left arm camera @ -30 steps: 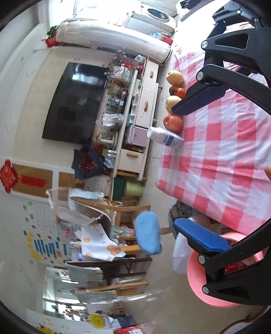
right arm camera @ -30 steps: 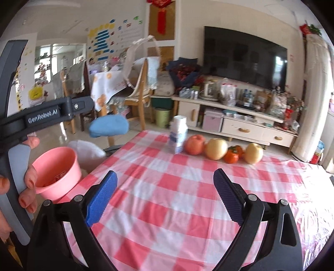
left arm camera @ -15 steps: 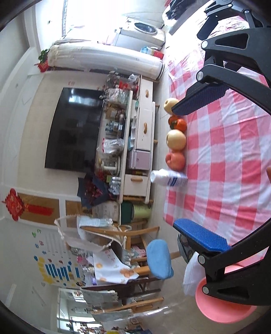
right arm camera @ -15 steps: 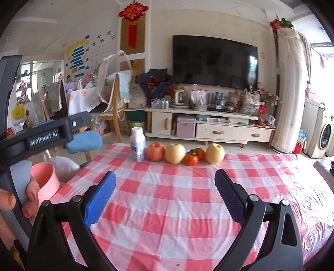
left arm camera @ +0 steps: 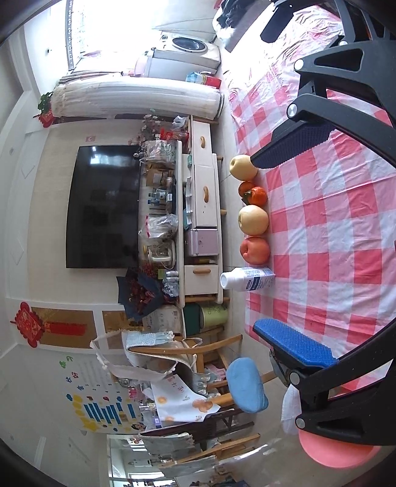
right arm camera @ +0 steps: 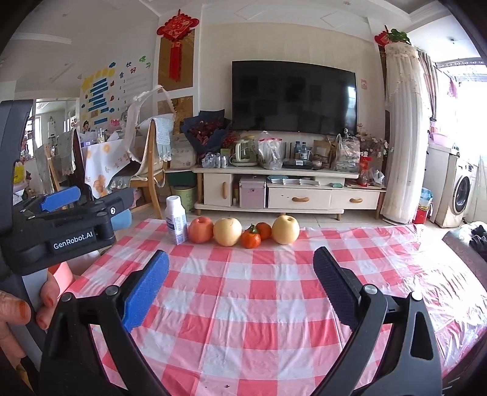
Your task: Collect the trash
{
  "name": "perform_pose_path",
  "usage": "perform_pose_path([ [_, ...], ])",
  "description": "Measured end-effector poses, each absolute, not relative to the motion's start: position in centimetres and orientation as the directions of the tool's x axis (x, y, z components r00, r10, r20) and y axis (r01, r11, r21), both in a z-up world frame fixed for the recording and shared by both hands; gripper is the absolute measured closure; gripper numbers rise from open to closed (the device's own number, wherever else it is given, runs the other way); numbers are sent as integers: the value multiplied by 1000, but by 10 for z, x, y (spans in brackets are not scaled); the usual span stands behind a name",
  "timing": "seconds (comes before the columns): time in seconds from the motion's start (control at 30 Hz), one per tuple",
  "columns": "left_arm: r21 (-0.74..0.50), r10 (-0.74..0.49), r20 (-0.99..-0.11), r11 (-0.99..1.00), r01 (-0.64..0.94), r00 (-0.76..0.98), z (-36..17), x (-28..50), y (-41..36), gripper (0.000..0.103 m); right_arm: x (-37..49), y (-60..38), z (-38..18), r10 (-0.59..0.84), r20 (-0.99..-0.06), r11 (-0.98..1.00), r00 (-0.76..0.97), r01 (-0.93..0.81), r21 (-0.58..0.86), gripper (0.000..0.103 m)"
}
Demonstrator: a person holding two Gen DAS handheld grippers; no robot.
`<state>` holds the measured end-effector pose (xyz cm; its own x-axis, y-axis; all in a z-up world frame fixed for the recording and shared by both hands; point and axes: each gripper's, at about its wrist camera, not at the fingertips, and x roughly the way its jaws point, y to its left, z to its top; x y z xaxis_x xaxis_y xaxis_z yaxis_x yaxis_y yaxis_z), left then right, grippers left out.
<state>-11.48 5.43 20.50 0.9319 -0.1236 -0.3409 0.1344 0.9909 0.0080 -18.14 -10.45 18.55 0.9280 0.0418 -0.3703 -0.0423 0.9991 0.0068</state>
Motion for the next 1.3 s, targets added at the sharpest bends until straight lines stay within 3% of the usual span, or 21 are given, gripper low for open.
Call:
perform_pose_path([
  [1.3,30,-139,-366,986,161,920,193,-112,64,5,-168,-101,165,56,-397,998,916,-64,-6,6],
])
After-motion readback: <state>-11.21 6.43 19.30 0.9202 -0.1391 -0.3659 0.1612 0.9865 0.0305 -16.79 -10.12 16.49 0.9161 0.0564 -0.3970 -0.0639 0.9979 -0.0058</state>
